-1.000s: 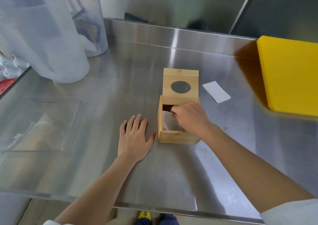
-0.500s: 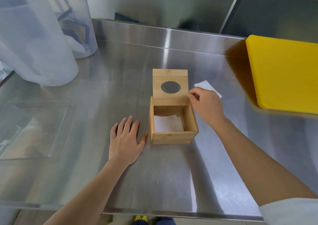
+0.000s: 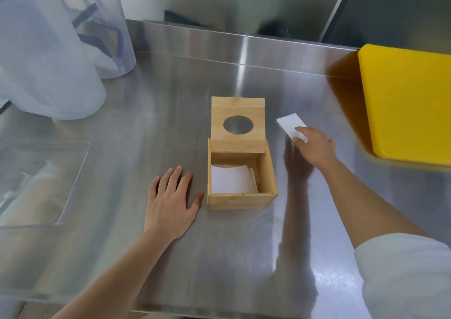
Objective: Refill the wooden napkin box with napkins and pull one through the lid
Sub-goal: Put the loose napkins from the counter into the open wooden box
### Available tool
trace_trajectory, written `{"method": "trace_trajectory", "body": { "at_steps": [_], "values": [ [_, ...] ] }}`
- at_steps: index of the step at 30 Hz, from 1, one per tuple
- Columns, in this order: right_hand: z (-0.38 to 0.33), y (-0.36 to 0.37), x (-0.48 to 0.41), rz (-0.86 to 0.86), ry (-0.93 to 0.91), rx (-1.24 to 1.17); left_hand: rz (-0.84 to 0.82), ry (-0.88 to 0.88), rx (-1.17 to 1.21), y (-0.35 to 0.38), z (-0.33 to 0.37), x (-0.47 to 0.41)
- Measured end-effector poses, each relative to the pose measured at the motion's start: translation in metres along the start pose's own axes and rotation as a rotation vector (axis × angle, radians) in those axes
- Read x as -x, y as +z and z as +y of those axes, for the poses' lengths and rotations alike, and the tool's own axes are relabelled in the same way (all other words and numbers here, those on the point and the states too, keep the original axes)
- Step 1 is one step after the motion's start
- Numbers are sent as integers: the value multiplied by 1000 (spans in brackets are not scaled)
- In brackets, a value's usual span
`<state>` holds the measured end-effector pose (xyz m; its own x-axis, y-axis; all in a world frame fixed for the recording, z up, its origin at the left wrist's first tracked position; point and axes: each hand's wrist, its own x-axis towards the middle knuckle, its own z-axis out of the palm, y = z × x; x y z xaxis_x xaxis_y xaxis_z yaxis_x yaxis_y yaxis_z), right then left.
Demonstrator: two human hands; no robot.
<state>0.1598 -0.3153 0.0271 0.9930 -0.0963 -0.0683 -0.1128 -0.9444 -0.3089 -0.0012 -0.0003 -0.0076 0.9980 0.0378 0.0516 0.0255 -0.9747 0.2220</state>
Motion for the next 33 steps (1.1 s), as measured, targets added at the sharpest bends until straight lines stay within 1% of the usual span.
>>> {"method": "trace_trajectory", "body": {
  "at_steps": [2, 7, 10, 12, 14, 16, 18, 22, 24, 28, 31, 33],
  "values": [
    [2, 4, -4, -37, -3, 7, -5, -2, 6, -1, 0, 0],
    [7, 3, -12, -1, -30, 39, -23, -11, 8, -2, 1, 0],
    [10, 2, -13, -31, -42, -22, -28, -18, 16, -5, 2, 1],
    [14, 3, -14, 32, -75, -120, -28, -25, 28, -6, 3, 1],
    [16, 2, -14, 61, -97, -138, -33, -25, 39, -7, 4, 2],
    [17, 2, -17, 17, -63, -101, -37, -24, 42, -8, 5, 2],
    [16, 2, -20, -38, 17, -88, -31, -24, 47, -9, 5, 2],
    [15, 1, -24, -176, 143, -189, -28, -29, 50, -10, 6, 2],
    [12, -1, -26, -198, 156, -179, -31, -29, 47, -9, 6, 2],
    [4, -4, -25, -185, 100, -194, -28, -31, 48, -9, 6, 2],
    [1, -11, -20, -171, 17, -68, -30, -27, 46, -9, 6, 2],
    [0, -20, -15, -216, -25, 3, -28, -25, 46, -9, 6, 2]
  ]
}}
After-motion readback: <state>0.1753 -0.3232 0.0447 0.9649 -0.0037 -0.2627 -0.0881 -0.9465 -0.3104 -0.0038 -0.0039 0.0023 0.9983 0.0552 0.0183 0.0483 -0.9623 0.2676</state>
